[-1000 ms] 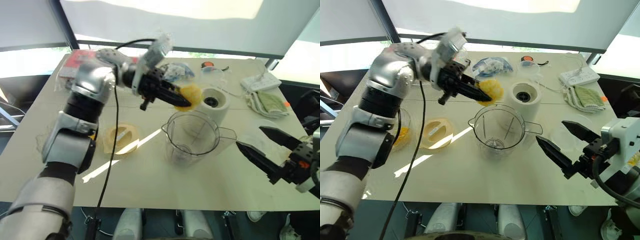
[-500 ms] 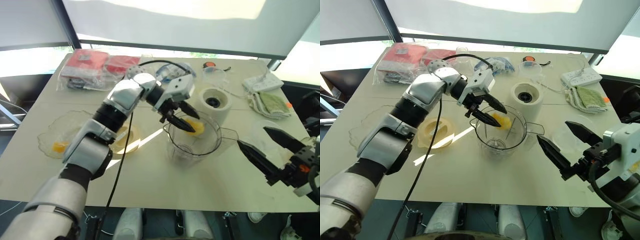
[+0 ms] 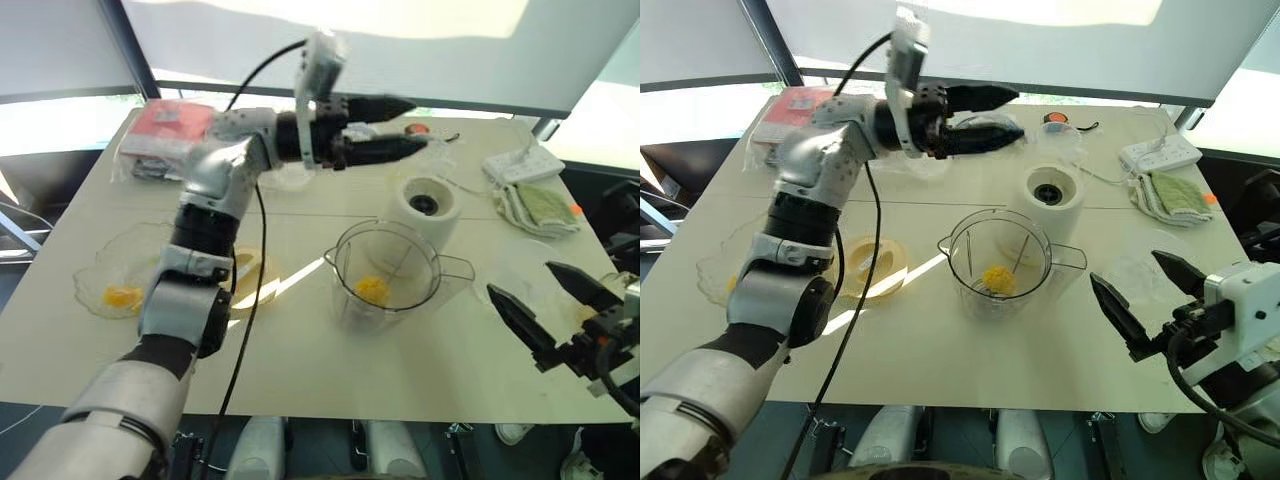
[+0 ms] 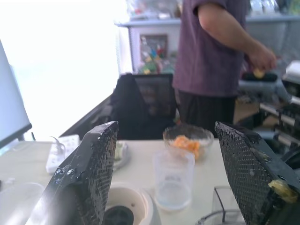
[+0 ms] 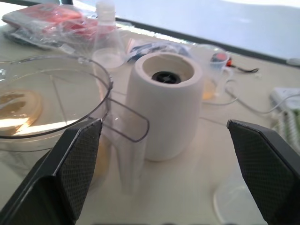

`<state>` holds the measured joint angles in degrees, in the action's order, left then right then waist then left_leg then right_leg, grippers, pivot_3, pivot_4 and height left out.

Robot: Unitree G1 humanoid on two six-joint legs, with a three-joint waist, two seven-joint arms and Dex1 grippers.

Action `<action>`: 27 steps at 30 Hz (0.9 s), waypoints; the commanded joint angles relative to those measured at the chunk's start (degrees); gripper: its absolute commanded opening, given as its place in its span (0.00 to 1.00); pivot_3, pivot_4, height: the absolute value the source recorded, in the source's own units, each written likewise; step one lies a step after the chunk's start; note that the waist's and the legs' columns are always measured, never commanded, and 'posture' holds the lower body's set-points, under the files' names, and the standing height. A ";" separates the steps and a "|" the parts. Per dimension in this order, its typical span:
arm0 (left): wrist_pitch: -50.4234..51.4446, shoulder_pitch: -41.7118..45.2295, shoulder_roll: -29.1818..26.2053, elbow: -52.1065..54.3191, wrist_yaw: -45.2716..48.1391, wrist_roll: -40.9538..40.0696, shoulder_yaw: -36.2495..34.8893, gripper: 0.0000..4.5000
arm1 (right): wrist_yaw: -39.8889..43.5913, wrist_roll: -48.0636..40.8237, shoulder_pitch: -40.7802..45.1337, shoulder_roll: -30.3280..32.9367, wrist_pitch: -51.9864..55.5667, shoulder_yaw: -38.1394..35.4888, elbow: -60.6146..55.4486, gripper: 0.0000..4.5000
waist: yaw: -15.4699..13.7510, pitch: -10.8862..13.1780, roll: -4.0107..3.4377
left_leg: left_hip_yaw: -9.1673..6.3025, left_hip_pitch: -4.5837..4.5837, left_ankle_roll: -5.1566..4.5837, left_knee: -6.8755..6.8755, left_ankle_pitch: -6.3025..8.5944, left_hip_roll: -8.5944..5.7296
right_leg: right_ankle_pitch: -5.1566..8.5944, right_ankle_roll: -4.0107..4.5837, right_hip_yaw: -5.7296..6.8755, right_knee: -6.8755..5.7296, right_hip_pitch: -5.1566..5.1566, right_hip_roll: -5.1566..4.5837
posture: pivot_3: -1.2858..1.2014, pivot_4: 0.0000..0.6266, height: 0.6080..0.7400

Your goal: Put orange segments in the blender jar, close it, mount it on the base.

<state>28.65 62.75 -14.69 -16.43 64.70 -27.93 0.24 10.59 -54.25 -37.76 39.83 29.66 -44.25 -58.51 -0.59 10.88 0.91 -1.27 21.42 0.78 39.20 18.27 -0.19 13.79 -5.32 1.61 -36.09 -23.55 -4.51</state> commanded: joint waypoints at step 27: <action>11.81 -24.09 -11.39 33.82 -17.49 -5.30 -2.64 0.76 | -8.49 43.79 14.54 -17.62 -11.44 13.65 33.45 1.00 | -0.07 -0.16 -0.31 | 0.04 -0.07 -0.02 0.03 -0.17 -0.06 | 0.06 0.36 -0.09 -0.02 0.04 -0.02 | 0.52 0.24 1.00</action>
<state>39.26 38.10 -26.03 14.51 47.93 -29.93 0.08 2.53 -12.19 -24.04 21.23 20.52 -28.45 -26.05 -0.67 10.72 0.60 -1.23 21.35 0.77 39.23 18.10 -0.25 13.85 -4.96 1.53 -36.12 -23.51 -4.53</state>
